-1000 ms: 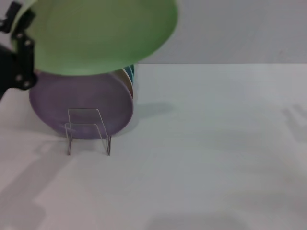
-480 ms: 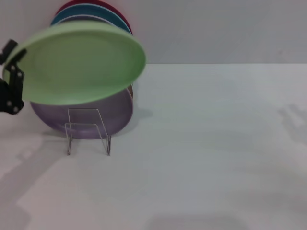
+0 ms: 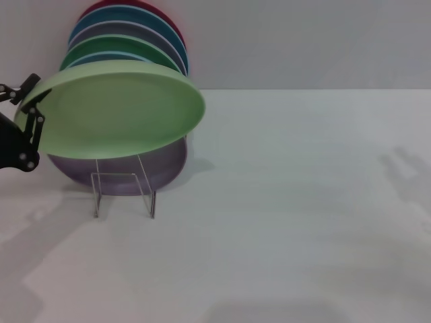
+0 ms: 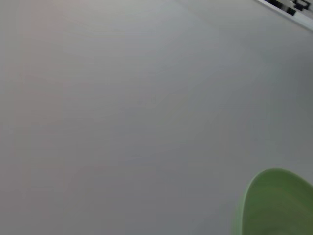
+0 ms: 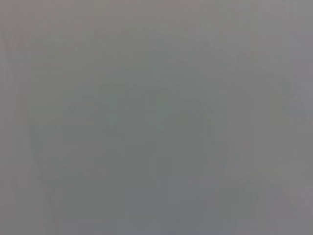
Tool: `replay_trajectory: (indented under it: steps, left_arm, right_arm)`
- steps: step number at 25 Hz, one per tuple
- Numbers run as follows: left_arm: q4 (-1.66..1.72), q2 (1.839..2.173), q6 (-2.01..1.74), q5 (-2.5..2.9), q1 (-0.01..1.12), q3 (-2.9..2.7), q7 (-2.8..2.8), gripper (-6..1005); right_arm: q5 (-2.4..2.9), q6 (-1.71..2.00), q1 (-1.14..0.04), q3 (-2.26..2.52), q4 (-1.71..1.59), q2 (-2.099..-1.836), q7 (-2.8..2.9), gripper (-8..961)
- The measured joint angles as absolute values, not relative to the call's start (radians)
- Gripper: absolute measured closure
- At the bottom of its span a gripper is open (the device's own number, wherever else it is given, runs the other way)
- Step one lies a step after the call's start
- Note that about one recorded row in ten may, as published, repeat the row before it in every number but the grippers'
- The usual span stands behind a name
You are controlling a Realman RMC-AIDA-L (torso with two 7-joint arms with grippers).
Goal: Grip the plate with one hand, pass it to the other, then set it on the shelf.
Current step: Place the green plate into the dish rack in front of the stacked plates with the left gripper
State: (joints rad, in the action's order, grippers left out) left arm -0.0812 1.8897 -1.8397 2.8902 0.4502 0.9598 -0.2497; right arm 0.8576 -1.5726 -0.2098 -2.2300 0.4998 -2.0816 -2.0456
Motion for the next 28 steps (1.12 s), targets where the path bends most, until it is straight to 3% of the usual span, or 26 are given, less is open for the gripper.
replay_trajectory:
  steps: [28]
  left_arm:
    - [-0.014, 1.894, -1.760, 2.888, 0.485, 0.929, -0.266, 931]
  right_arm:
    - [0.857, -1.612, -0.224, -2.221, 0.498, -2.080, -2.054, 512]
